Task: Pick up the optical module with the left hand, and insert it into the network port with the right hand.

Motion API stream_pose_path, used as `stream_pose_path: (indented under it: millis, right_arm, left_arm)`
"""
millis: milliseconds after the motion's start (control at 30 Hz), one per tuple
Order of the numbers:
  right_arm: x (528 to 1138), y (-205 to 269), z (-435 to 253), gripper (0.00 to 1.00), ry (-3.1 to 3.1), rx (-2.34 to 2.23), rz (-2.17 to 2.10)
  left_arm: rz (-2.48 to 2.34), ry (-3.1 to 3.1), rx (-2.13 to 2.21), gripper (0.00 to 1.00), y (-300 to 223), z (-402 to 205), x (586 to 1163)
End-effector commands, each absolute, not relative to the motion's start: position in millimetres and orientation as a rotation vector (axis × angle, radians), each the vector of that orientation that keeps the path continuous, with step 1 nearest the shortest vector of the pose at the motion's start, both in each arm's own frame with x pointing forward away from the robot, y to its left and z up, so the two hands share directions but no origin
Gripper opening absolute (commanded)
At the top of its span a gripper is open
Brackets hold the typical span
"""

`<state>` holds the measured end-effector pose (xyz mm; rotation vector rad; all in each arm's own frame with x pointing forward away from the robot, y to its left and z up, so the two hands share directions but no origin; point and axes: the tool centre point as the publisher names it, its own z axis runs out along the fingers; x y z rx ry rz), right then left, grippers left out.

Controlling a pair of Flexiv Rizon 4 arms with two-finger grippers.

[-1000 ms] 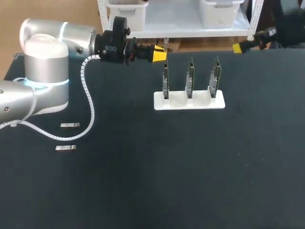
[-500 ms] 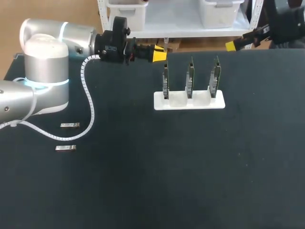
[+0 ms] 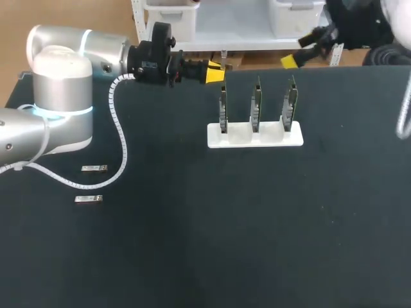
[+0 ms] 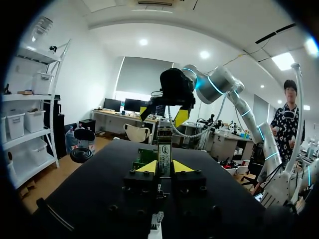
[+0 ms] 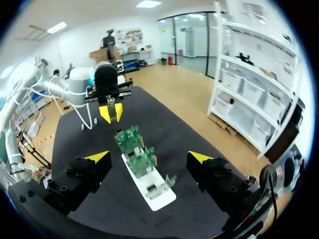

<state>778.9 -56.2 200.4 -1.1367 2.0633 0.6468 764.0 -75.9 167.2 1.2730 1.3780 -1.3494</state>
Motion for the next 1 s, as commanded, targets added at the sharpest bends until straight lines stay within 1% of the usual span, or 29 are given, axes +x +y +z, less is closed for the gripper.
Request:
stream_pose_path:
  millis: [33, 533, 1000]
  right_arm:
    - [797.0, -35.3, 192.4, 1.0, 2.034, -1.238, 0.786]
    - [792.5, 4.3, 194.1, 1.0, 1.862, -1.427, 0.946]
    - [779.1, 21.1, 194.4, 1.0, 1.788, -1.557, 1.016]
  left_arm:
    - [-1.35, 1.378, 1.275, 0.0, -76.0, 167.3, 764.7]
    - [-1.35, 1.378, 1.275, 0.0, -76.0, 167.3, 764.7]
    - [-1.35, 1.378, 1.275, 0.0, -76.0, 167.3, 764.7]
